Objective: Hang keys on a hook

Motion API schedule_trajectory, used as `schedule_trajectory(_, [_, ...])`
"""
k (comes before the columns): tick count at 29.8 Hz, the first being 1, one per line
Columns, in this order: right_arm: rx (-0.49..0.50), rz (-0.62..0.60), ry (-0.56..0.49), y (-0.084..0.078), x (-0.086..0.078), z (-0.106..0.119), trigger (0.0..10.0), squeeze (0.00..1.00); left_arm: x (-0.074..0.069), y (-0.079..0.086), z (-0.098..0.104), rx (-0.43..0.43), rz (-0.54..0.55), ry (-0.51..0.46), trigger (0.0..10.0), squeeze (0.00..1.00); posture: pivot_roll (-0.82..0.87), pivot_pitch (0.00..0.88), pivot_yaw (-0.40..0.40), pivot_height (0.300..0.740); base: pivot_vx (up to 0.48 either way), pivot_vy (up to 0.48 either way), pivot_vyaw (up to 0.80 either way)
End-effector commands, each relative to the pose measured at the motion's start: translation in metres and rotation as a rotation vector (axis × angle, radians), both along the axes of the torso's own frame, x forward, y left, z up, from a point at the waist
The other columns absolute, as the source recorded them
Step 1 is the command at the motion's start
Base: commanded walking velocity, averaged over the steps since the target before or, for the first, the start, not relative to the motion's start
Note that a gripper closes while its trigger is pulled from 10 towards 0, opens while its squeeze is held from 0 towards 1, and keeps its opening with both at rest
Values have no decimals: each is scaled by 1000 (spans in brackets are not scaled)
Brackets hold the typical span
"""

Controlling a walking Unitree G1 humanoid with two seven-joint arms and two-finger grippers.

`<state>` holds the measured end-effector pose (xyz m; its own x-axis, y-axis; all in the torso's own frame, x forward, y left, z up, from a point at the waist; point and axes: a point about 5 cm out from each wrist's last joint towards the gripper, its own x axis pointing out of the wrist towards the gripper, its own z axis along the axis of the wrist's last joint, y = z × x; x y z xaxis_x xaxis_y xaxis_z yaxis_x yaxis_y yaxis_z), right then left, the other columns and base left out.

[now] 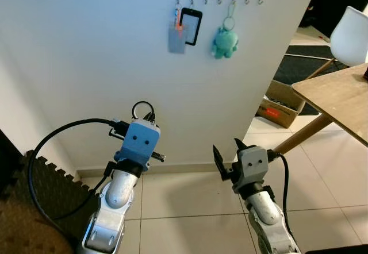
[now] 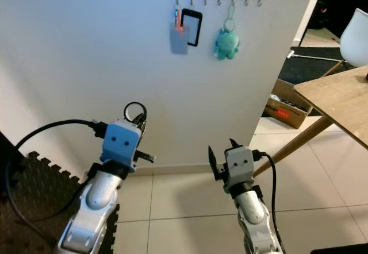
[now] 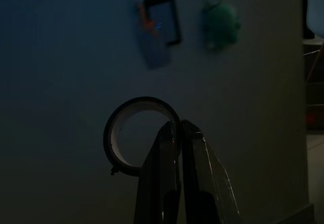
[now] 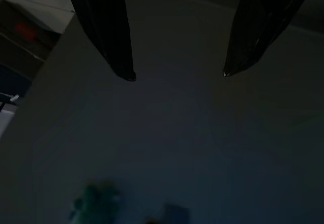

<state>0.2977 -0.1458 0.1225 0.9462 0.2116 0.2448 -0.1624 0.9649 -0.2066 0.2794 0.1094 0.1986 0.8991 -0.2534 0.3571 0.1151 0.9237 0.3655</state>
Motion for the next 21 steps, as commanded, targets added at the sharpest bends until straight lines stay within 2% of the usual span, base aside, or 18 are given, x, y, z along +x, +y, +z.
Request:
schedule_trajectory(1, [6, -7, 23, -2, -2, -6, 10000, 0, 0, -2, -5, 17, -5, 21, 10000, 0, 108, 162, -14, 740, 0, -412, 0])
schedule_trajectory(14, [7, -8, 25, -2, -2, -6, 10000, 0, 1, 0, -6, 21, 6, 25, 10000, 0, 109, 165, -14, 740, 0, -374, 0])
schedule_trajectory(21, [8, -7, 25, -2, -2, -6, 10000, 0, 1, 0, -6, 25, 11, 28, 10000, 0, 110, 164, -14, 740, 0, -241, 0])
